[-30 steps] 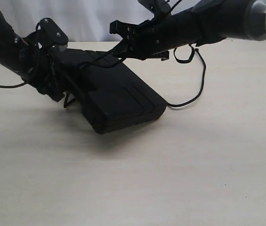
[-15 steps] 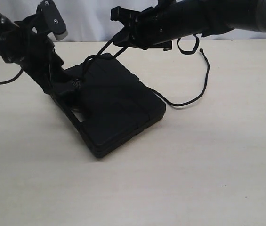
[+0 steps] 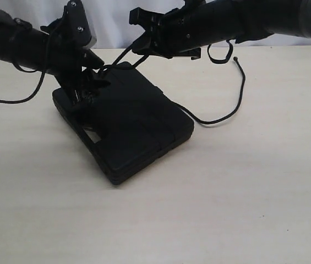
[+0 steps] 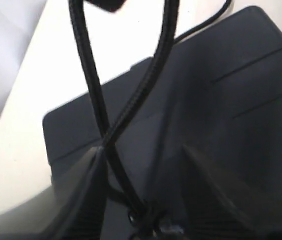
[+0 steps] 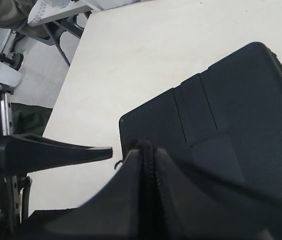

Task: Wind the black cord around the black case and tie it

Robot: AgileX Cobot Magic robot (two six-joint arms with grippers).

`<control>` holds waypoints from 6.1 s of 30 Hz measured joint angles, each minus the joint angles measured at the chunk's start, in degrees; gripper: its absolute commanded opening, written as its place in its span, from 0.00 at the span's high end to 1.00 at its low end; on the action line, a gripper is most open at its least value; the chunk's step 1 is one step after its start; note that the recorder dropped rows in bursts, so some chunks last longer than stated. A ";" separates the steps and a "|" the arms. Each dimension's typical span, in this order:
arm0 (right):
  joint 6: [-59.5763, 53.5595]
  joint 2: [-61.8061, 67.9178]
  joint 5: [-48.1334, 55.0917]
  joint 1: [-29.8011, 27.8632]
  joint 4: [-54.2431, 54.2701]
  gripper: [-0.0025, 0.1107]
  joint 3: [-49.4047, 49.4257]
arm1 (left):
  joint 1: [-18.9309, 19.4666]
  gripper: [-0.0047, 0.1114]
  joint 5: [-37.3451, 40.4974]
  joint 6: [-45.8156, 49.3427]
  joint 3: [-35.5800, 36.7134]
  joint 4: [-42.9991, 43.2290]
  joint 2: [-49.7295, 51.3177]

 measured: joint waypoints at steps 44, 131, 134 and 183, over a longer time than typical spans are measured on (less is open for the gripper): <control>4.72 0.00 -1.89 0.00 -0.87 0.94 0.00 | -4.65 0.56 -0.66 9.40 -4.01 -14.93 6.50; 41.77 41.32 27.19 -16.60 -75.14 0.66 -56.75 | -9.35 0.96 2.37 -21.52 -7.27 22.85 6.66; 41.77 43.28 27.28 -16.96 -75.97 0.67 -58.23 | -9.35 0.96 2.47 -21.52 -7.27 22.85 6.66; -57.52 -9.08 0.34 -17.97 4.34 0.94 27.91 | -9.35 0.96 7.67 -30.71 -7.27 18.29 6.66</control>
